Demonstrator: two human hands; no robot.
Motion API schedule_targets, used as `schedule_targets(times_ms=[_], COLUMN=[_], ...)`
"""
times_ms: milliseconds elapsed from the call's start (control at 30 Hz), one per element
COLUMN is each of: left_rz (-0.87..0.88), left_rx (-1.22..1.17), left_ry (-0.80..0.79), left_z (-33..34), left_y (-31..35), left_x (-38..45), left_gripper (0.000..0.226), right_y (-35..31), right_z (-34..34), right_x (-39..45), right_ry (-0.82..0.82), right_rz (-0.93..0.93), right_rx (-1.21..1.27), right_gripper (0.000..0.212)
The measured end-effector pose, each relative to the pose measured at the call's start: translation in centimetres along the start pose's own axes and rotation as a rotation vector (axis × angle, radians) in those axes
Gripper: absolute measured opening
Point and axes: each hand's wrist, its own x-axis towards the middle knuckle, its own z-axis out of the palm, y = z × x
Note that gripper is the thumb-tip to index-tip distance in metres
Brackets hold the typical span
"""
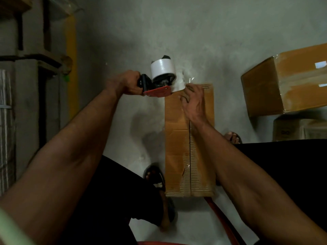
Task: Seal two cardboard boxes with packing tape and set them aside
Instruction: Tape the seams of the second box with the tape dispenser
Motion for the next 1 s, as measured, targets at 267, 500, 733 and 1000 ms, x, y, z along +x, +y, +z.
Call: schedule_targets(times_ms=[267,500,733,1000], left_rz=[-0.002,-0.078,-0.119,-0.138], left_rx=[0.038,0.042,0.142,0.224], left_ry=[0.067,0.028,0.014,0.033], left_z=[-0.3,0.2,1.5,1.9], left_y=[-1.2,-1.9,-1.1,-1.0], left_x=[-0.7,-1.0,-0.3,-0.1], left_gripper=[0.026,0.024,0.022,0.025], right_y=[0.0,-0.5,-5.1,-14.3], right_z=[-0.6,-1.1,-1.8,0.4], right_x=[-0.2,-0.2,1.2,3.2], right_ry=[-0.006,-0.029,-0.107,-0.060], right_rz=[0.075,0.140,0.358,0.776], right_rx=[0.129,0.174,0.232,0.346], right_gripper=[0.038,0.039,0.067,0.136])
